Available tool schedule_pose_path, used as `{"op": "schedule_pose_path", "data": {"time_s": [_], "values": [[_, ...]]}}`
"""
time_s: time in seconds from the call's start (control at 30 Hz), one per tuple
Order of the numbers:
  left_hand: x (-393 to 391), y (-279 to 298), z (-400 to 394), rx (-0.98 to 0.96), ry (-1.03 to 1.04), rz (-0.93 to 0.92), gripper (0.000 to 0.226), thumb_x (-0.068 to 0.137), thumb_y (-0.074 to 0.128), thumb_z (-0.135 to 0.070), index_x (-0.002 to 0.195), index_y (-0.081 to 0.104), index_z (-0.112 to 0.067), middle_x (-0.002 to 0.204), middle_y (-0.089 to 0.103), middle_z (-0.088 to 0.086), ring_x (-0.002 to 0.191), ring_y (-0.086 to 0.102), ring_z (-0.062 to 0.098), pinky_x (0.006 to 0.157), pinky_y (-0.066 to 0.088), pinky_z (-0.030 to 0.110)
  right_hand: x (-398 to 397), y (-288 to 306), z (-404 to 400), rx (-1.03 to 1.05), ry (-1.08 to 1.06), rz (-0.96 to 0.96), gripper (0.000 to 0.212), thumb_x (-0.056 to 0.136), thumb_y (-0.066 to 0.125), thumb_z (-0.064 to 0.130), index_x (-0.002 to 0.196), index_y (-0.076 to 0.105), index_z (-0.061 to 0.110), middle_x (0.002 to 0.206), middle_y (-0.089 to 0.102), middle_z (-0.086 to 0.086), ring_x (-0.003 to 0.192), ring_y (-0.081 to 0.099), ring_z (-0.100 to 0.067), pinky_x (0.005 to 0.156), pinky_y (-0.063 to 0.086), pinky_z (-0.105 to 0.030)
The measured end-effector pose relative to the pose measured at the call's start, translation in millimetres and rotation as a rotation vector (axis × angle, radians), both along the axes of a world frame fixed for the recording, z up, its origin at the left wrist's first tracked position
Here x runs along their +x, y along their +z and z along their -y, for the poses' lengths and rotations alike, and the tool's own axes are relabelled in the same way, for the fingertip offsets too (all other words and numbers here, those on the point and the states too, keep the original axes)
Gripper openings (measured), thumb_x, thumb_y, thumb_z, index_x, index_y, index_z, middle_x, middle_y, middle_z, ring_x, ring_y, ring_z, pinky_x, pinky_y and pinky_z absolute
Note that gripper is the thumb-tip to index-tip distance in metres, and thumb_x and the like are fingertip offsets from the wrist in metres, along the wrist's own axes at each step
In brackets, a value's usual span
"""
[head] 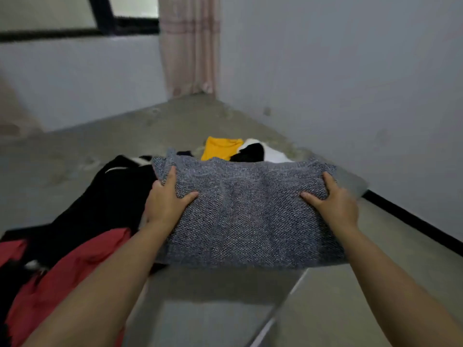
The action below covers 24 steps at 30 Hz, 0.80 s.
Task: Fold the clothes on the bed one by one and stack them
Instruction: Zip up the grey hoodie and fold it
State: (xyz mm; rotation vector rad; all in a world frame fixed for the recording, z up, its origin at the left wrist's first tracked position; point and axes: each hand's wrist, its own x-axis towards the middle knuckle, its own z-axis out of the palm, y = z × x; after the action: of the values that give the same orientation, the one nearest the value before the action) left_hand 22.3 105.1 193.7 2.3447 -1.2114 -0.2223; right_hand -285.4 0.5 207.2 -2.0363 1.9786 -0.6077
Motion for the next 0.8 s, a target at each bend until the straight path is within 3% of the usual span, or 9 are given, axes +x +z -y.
{"op": "schedule_pose_path", "data": {"time_s": [0.17,0.3,0.53,0.8], "values": [[-113.5,51.3,96.1,-0.100,-0.242,0.045,0.092,0.076,0.060,-0.057,0.147,0.012,-0.024,0.139,0.033,0.027,0.123,0.040,0.038,0.087,0.043,0.042,-130.4,53.3,18.6,-0.145,-0.208,0.018,0.085,0.071,0.065,0.058,0.141,0.034,0.020,0.127,0.055,-0.016,0.111,0.054,-0.033,0.082,0.047,-0.037],[-219.2,73.9,174.4,-0.175,-0.378,0.027,0.090,0.077,0.059,-0.057,0.147,0.013,-0.025,0.137,0.037,0.025,0.120,0.042,0.039,0.087,0.043,0.043,-237.6,78.6,49.5,-0.182,-0.297,0.006,0.086,0.073,0.064,0.056,0.142,0.032,0.018,0.126,0.055,-0.016,0.112,0.053,-0.031,0.086,0.045,-0.036],[-391.1,110.4,305.2,-0.229,-0.501,-0.059,0.091,0.075,0.061,-0.056,0.146,0.014,-0.027,0.139,0.035,0.023,0.123,0.040,0.037,0.093,0.041,0.044,-398.9,119.8,137.7,-0.229,-0.343,-0.041,0.088,0.073,0.063,0.058,0.143,0.028,0.018,0.128,0.051,-0.017,0.115,0.050,-0.031,0.089,0.043,-0.034],[-490.1,138.8,455.1,-0.271,-0.517,0.008,0.092,0.074,0.061,-0.058,0.146,0.015,-0.025,0.130,0.044,0.024,0.117,0.046,0.038,0.088,0.044,0.043,-501.4,146.5,277.4,-0.321,-0.372,-0.089,0.090,0.072,0.062,0.060,0.144,0.026,0.020,0.117,0.054,-0.020,0.106,0.053,-0.032,0.083,0.044,-0.034]]}}
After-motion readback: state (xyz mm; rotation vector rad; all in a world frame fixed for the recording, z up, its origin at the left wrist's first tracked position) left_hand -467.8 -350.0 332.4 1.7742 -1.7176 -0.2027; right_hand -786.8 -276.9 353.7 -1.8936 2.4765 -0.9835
